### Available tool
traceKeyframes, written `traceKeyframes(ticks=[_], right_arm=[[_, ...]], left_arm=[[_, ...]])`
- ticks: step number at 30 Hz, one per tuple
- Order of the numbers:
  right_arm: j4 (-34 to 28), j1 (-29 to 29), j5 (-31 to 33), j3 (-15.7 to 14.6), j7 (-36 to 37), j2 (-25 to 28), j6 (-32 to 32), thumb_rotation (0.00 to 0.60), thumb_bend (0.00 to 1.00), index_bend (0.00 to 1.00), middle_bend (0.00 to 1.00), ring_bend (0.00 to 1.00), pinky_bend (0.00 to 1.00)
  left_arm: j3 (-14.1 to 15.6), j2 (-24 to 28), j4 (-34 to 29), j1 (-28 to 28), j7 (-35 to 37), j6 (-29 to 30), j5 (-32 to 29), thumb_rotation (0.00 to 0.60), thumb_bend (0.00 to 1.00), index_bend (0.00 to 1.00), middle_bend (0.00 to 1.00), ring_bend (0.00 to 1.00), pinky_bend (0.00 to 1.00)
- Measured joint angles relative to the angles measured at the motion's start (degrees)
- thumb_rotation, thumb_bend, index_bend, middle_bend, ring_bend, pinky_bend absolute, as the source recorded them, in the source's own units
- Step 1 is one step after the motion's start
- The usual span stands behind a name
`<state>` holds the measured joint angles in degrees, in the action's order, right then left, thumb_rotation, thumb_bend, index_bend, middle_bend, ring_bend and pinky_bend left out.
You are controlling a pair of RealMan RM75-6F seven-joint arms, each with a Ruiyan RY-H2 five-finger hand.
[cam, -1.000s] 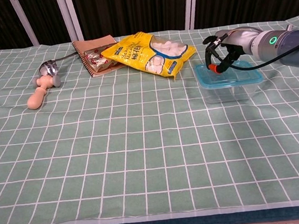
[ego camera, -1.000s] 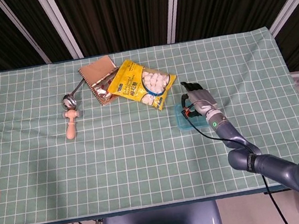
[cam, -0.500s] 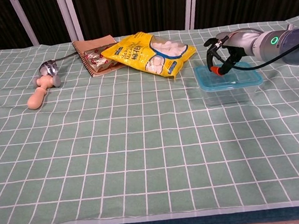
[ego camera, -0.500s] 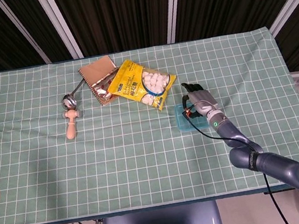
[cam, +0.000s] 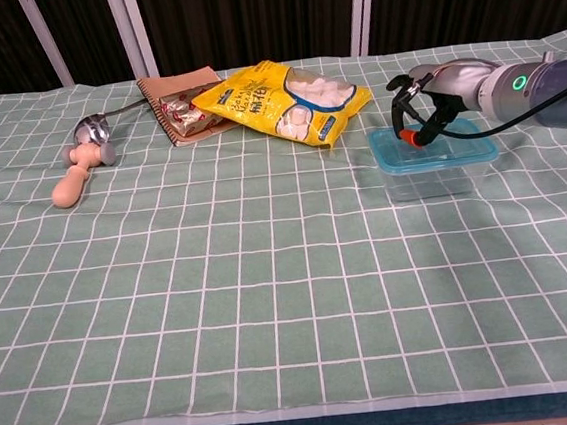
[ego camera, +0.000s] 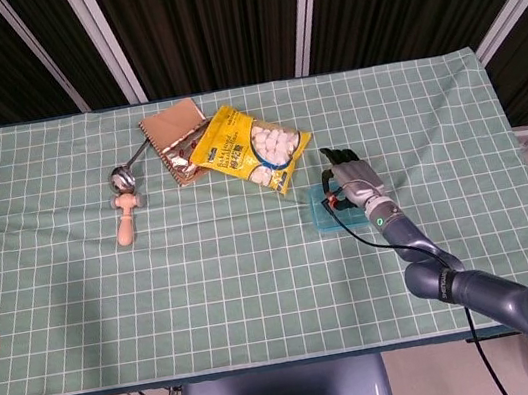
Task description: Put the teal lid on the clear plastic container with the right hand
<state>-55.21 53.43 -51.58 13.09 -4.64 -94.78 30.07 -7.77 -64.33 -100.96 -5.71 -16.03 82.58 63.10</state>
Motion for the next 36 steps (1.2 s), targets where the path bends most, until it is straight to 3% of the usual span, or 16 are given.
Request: traceKeyframes(ticks=[8,13,16,25,30,36], right_arm=[[-1.6,-0.3,-1.0,1.7,2.0,0.3,3.0,0.600,0.53,0.58,0.00,0.00,0.00],[-4.6,-1.4,-3.6,3.9,5.0,1.8,7.9,0.600,0.48,0.15,0.00,0.00,0.00],[-7.8,-2.5,-5.1,4.9,6.6,3.6,11.2,0.600,0.44,0.01,0.00,0.00,0.00],[-23.2,-9.4,-10.0,5.3,6.5,13.5,23.4,0.600,0.33,0.00,0.00,0.00,0.00],[-34.1,-17.1,-13.5,2.3,2.7,22.3,32.7,0.600,0.32,0.00,0.00,0.00,0.00],[-40.3,-28.3,-19.8,-3.5,-0.3,27.9,46.8,0.600,0.32,0.00,0.00,0.00,0.00]], left_arm=[[0.0,0.0,0.0,0.0,0.1,0.1,0.2,0.600,0.35,0.14,0.00,0.00,0.00],[0.1,0.0,0.0,0.1,0.2,0.3,0.6,0.600,0.35,0.14,0.00,0.00,0.00],[0.2,0.0,0.0,0.1,0.2,0.4,0.8,0.600,0.35,0.14,0.00,0.00,0.00],[0.3,-0.2,0.3,0.1,0.6,1.2,2.6,0.600,0.35,0.14,0.00,0.00,0.00],[0.6,-0.2,0.5,0.4,2.0,2.1,5.3,0.600,0.35,0.14,0.00,0.00,0.00],[1.7,0.2,0.1,0.8,3.2,2.8,8.4,0.600,0.35,0.14,0.00,0.00,0.00]])
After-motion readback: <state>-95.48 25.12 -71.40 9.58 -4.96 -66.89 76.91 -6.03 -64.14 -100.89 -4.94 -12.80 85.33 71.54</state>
